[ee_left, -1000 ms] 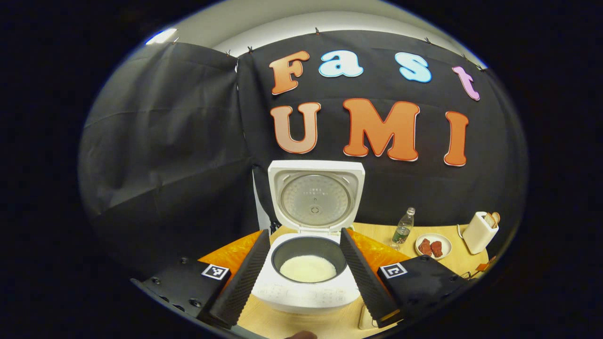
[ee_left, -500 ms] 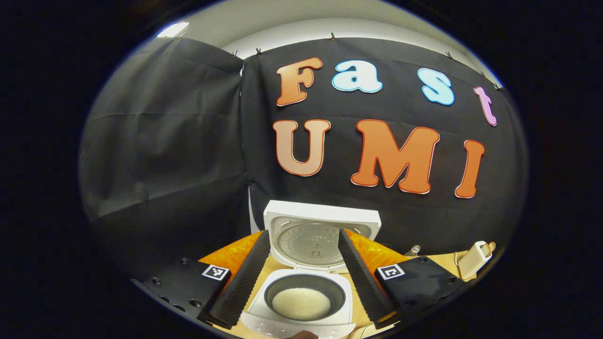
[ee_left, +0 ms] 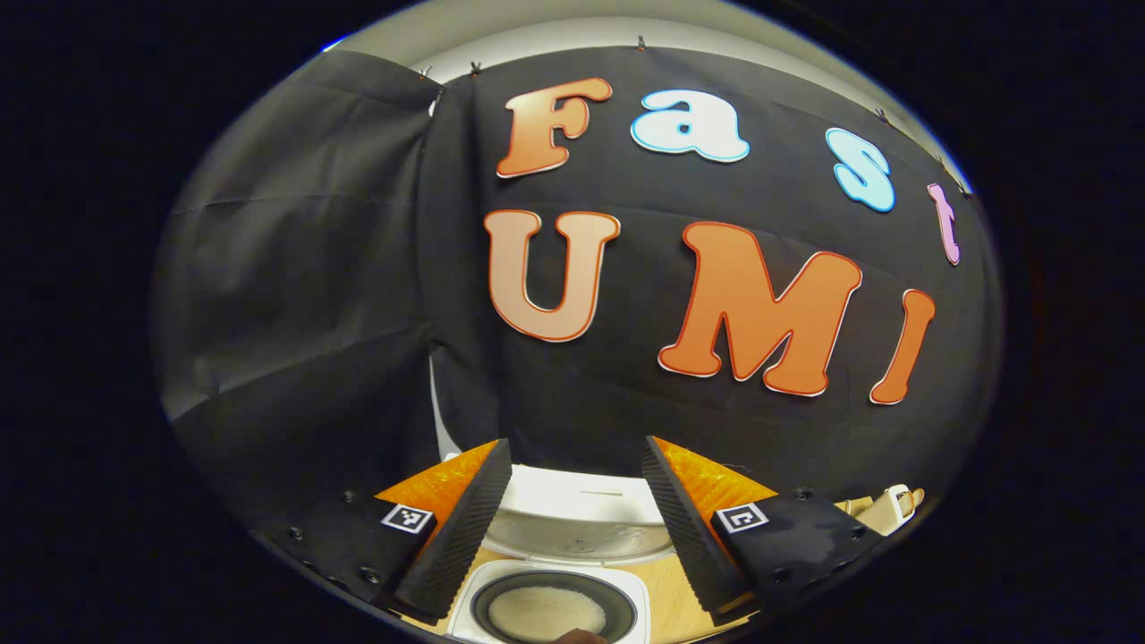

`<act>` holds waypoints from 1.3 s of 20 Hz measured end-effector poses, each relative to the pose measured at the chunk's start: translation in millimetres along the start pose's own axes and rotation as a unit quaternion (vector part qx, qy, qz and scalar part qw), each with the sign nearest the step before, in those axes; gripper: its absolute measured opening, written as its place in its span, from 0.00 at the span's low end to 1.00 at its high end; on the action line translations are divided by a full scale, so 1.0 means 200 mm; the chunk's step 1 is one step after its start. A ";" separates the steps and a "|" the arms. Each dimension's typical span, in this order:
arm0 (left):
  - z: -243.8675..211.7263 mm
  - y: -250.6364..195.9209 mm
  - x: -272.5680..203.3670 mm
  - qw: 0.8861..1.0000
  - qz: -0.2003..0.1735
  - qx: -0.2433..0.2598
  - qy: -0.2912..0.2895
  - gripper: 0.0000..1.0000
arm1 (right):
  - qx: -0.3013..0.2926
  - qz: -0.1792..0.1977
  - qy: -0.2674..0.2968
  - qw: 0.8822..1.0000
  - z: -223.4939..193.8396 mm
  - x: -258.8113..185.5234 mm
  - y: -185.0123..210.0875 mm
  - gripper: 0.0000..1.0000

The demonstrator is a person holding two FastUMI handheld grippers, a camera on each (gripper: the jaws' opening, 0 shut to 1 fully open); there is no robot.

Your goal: Close the left gripper, press the button to open the rice cooker; take a wooden spoon from the chopstick holder with the right hand, scoop a spoonful of rice and pour it into the rice cooker, then put the wooden spoon back into the chopstick holder.

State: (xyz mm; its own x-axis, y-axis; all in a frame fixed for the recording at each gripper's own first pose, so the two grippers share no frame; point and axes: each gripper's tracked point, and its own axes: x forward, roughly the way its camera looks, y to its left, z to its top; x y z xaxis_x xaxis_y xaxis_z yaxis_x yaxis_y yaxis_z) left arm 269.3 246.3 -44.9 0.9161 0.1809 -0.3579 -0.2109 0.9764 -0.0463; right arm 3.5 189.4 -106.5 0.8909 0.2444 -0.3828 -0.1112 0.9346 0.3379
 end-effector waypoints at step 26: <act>-1.41 0.10 -0.44 0.870 0.051 0.031 0.489 0.94 | -0.015 0.062 0.034 0.997 -0.22 -0.08 0.19 0.93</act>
State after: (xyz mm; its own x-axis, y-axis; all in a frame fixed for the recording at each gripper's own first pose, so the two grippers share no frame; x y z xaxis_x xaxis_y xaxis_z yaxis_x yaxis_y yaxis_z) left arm 87.2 217.4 -277.2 0.1582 0.1091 -0.9814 -0.2279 0.9711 0.0712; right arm -34.2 231.9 -126.2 0.8373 0.3751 -0.3979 -0.2331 0.9030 0.3608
